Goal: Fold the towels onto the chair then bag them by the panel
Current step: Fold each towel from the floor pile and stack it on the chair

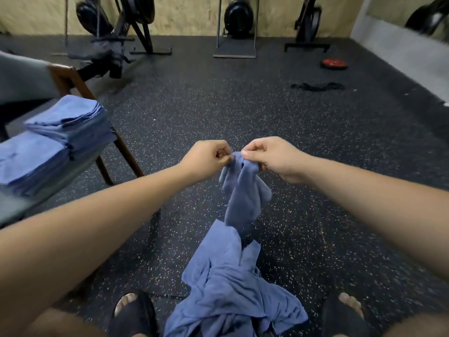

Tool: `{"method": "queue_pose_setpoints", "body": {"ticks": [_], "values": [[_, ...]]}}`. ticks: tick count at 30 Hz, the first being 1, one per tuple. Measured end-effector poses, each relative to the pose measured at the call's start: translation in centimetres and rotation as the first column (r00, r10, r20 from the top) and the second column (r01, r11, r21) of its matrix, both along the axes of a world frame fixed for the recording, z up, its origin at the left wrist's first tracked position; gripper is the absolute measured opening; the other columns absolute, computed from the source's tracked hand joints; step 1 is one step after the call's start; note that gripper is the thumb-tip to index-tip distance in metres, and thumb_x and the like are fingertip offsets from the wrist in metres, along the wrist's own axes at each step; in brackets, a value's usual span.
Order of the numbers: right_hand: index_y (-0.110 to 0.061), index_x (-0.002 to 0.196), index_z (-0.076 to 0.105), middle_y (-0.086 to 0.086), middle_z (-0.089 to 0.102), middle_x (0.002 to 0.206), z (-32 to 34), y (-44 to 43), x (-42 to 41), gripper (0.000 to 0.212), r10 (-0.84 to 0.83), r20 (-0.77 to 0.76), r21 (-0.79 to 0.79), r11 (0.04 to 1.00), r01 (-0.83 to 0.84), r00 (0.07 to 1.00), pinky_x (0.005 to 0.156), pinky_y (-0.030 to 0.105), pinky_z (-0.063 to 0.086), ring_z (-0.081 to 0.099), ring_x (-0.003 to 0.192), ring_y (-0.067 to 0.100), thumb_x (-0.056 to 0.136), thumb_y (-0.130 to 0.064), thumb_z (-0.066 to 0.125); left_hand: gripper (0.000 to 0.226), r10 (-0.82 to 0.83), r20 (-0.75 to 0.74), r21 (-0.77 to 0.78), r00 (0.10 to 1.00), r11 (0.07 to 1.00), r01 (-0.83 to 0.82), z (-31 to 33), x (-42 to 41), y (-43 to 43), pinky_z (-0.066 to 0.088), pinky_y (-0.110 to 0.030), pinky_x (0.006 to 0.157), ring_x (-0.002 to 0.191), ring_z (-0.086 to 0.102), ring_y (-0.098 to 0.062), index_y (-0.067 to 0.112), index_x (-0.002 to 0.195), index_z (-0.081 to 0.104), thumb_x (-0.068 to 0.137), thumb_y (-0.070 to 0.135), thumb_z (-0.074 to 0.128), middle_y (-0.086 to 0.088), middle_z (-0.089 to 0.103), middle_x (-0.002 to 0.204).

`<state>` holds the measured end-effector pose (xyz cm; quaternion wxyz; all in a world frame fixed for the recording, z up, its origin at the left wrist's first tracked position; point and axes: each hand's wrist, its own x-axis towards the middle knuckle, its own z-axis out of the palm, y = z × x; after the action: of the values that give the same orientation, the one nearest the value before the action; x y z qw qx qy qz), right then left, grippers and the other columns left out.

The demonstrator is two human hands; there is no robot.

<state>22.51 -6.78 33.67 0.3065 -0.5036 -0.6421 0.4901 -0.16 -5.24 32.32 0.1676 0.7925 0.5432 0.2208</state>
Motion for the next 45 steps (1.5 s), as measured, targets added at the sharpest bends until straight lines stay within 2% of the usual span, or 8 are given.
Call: {"method": "queue_pose_setpoints", "body": {"ticks": [10,13,20,23,28,32,37,45], "values": [[-0.002,0.110,0.075,0.012,0.080,0.101,8.7,-3.0,3.0,0.017,-0.024,-0.085,0.239,0.970,0.044,0.996,0.083,0.025,0.057,0.071,0.091,0.013,0.106,-0.016,0.067,0.012,-0.104,0.329,-0.026,0.939,0.993,0.118,8.0,4.2,-4.7,0.059,-0.027,0.083,0.080,0.076,0.000,0.016,0.092,0.066,0.101,0.022,0.070,0.011,0.080,0.082],[-0.005,0.108,0.071,0.014,0.075,0.095,9.0,-4.0,2.9,0.015,-0.002,-0.139,0.232,0.972,0.034,0.990,0.081,0.031,0.056,0.069,0.086,0.020,0.106,-0.019,0.068,0.016,-0.142,0.277,0.003,0.950,0.989,0.147,8.7,5.1,-5.8,0.046,-0.020,0.069,0.068,0.062,0.005,0.024,0.083,0.066,0.098,0.024,0.072,0.021,0.072,0.074],[-0.009,0.107,0.070,0.020,0.074,0.094,9.1,-5.4,3.2,0.011,0.042,-0.185,0.202,0.979,-0.004,0.982,0.086,0.044,0.054,0.069,0.085,0.027,0.105,-0.021,0.069,0.012,-0.207,0.268,0.002,0.941,0.977,0.214,8.3,5.4,-6.7,0.045,-0.031,0.064,0.064,0.055,-0.004,0.022,0.082,0.069,0.092,0.025,0.075,0.010,0.069,0.073],[-0.013,0.105,0.070,0.019,0.072,0.095,9.2,-5.6,3.9,0.007,0.055,-0.173,0.200,0.980,-0.020,0.983,0.087,0.039,0.053,0.066,0.089,0.024,0.104,-0.020,0.070,0.007,-0.176,0.245,0.032,0.953,0.984,0.173,8.2,4.7,-6.0,0.048,-0.030,0.064,0.065,0.057,-0.010,0.025,0.084,0.070,0.087,0.018,0.069,0.007,0.071,0.075],[-0.017,0.102,0.071,0.005,0.061,0.084,9.2,-5.3,5.3,0.007,0.006,-0.083,0.253,0.967,0.015,0.997,0.065,0.015,0.041,0.051,0.073,0.006,0.103,-0.024,0.072,0.012,-0.122,0.064,0.111,0.990,0.987,0.115,7.6,2.5,-4.3,0.042,-0.018,0.061,0.060,0.055,0.000,0.024,0.086,0.074,0.084,0.013,0.072,0.013,0.067,0.066],[-0.023,0.099,0.074,0.009,0.059,0.085,8.5,-4.6,6.6,0.012,-0.027,-0.023,0.286,0.958,0.033,0.999,0.077,0.035,0.039,0.048,0.081,0.019,0.101,-0.035,0.075,0.010,-0.046,-0.022,0.168,0.999,0.985,0.049,7.1,0.5,-2.6,0.051,-0.028,0.070,0.071,0.065,-0.010,0.024,0.089,0.076,0.085,0.017,0.071,0.009,0.072,0.073],[-0.018,0.097,0.073,0.000,0.048,0.069,8.0,-4.0,7.5,0.011,-0.116,0.051,0.347,0.933,0.091,0.992,0.059,0.024,0.031,0.039,0.065,0.009,0.103,-0.027,0.073,0.009,0.024,-0.105,0.192,0.994,0.981,-0.003,6.7,-1.5,-0.9,0.051,-0.030,0.073,0.077,0.067,-0.017,0.024,0.092,0.077,0.085,0.021,0.075,0.006,0.073,0.077],[-0.022,0.097,0.074,0.004,0.057,0.073,7.3,-2.9,9.4,0.010,-0.252,0.135,0.390,0.903,0.183,0.958,0.062,0.031,0.035,0.045,0.066,0.011,0.103,-0.029,0.072,0.003,0.124,-0.154,0.138,0.980,0.985,-0.103,5.8,-6.7,1.7,0.049,-0.026,0.073,0.079,0.068,-0.009,0.028,0.090,0.079,0.092,0.029,0.080,0.014,0.074,0.079]]}}
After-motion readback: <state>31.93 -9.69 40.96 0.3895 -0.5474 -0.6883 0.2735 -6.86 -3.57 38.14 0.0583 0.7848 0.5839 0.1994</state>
